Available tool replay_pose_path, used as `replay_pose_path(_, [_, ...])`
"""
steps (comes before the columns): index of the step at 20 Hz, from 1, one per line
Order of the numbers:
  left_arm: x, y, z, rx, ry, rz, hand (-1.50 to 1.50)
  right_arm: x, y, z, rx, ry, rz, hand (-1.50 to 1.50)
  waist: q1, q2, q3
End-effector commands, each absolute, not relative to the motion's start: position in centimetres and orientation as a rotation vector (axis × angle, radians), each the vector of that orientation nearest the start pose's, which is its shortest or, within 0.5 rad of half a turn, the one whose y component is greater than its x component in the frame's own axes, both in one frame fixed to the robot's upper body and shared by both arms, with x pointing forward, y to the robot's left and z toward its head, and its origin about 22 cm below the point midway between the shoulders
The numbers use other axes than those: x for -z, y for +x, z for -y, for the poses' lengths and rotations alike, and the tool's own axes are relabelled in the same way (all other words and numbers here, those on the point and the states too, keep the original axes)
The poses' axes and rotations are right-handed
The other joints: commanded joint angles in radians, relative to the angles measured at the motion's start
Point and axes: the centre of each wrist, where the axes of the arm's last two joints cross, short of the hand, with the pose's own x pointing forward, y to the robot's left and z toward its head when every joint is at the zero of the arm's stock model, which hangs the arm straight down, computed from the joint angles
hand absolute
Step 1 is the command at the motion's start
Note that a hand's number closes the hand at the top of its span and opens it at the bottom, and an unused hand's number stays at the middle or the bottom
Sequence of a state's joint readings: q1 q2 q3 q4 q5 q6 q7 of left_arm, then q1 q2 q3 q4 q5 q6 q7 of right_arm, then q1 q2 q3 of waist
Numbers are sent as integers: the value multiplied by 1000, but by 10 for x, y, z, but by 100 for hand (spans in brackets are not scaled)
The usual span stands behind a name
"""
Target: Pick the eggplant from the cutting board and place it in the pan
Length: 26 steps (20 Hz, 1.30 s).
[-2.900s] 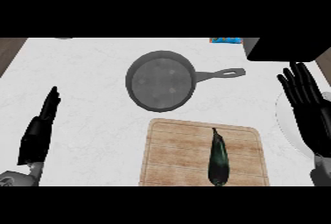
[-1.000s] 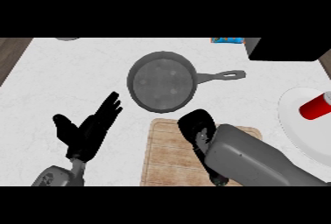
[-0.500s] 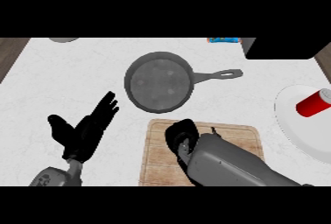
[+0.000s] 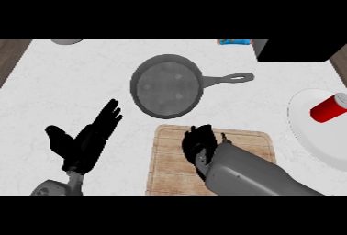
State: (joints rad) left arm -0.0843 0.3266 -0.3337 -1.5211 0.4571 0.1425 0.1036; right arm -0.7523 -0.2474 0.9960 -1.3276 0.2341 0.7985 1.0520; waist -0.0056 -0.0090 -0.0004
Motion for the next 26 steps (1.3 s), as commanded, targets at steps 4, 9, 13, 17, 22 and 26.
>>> replay_pose_path(4, [-5, 249, -230, 69, -197, 1341, 0, -45, 251, 49, -2027, -807, 259, -150, -4, 4, 0])
replay_pose_path(9, [-17, 259, -208, 88, -221, 1361, 0, -33, 263, 80, -2003, -860, 249, -150, 0, 7, 0])
replay_pose_path(13, [-12, 262, -206, 77, -230, 1358, 0, -33, 266, 85, -2034, -832, 323, 150, 6, 9, 1])
replay_pose_path(17, [4, 249, -213, 90, -222, 1352, 0, -36, 257, 60, -2119, -893, 407, 150, 10, 9, 0])
replay_pose_path(22, [-3, 252, -214, 89, -226, 1361, 0, -34, 228, 52, -2126, -758, 687, 150, 9, 9, 1])
replay_pose_path(26, [-6, 255, -212, 92, -236, 1354, 0, -80, 174, -14, -2018, -482, 1204, 150, 28, 12, 5])
